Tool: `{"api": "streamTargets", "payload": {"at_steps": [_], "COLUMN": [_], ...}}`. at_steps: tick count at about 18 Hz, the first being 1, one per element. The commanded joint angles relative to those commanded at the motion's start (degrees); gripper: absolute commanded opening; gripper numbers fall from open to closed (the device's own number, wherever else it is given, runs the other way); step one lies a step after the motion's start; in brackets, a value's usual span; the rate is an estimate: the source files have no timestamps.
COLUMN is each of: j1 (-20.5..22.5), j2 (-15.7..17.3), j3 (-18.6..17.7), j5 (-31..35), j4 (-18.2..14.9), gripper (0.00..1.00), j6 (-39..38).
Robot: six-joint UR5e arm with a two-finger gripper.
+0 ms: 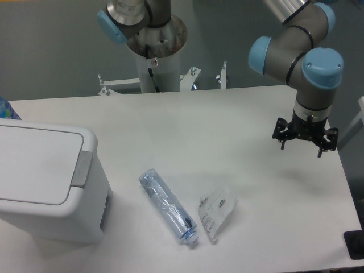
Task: Open the trash can
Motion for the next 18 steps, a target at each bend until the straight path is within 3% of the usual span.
{"api": "streamTargets", "payload": {"at_steps": [13,18], "j1": [-1.4,-2.9], "j2": [0.4,2.3], "j3": [0.4,-0.4], "j5": [-0.6,-3.8], "j4": [1.0,1.8], "gripper": [1.00,1.00], "j6": [-0.3,-10.0]}}
